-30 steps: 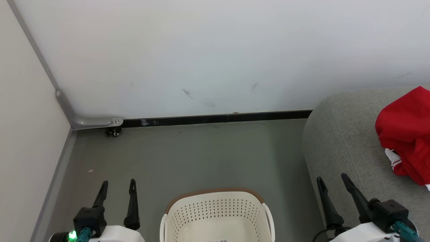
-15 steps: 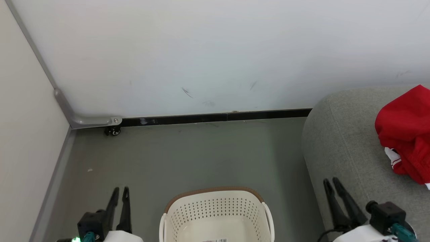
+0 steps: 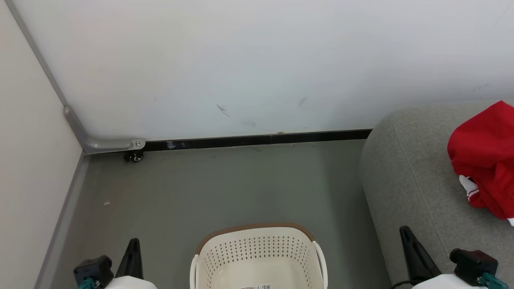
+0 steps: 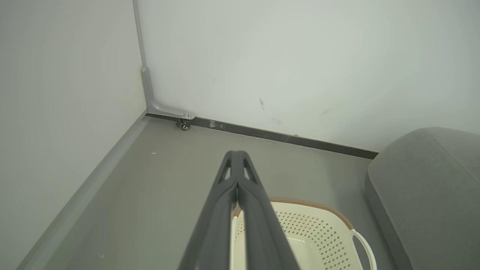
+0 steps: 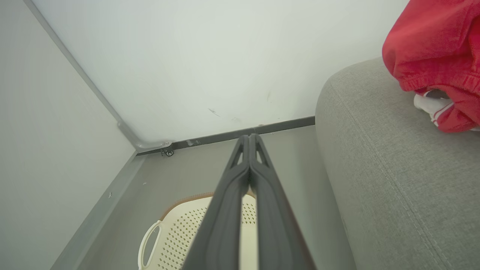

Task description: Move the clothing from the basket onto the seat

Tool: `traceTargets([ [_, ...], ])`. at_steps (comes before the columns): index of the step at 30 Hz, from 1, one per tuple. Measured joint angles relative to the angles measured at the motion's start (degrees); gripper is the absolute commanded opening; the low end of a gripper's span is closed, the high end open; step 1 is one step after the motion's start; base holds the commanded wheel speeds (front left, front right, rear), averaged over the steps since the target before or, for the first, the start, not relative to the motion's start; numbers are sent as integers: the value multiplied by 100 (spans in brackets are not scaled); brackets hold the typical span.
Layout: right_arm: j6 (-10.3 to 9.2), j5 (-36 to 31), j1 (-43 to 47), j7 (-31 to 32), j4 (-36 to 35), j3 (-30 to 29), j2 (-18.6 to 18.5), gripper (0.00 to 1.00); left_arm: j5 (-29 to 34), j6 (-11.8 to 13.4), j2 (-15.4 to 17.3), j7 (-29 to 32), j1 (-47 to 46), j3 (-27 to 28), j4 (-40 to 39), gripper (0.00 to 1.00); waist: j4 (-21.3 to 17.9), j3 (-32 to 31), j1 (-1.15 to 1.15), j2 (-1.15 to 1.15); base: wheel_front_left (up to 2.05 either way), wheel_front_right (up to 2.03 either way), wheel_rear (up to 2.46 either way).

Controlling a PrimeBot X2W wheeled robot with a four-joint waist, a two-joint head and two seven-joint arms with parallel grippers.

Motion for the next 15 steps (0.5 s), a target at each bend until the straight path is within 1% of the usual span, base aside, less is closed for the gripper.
traceTargets([
  [6, 0, 666, -140, 100, 19, -15, 1, 0, -465, -124, -20, 200, -52, 136, 7, 0, -11, 16, 1, 0, 0, 0, 0],
  [8, 0, 843, -141, 145, 22, -24, 1, 0, -604, -131, -21, 274, -60, 193, 8, 0, -15, 20, 3, 0, 0, 0, 0],
  [15, 0, 1371, -235, 243, 34, -137, 1, 0, -1140, -281, -42, 492, -159, 343, 10, 0, -30, 33, 19, 0, 0, 0, 0],
])
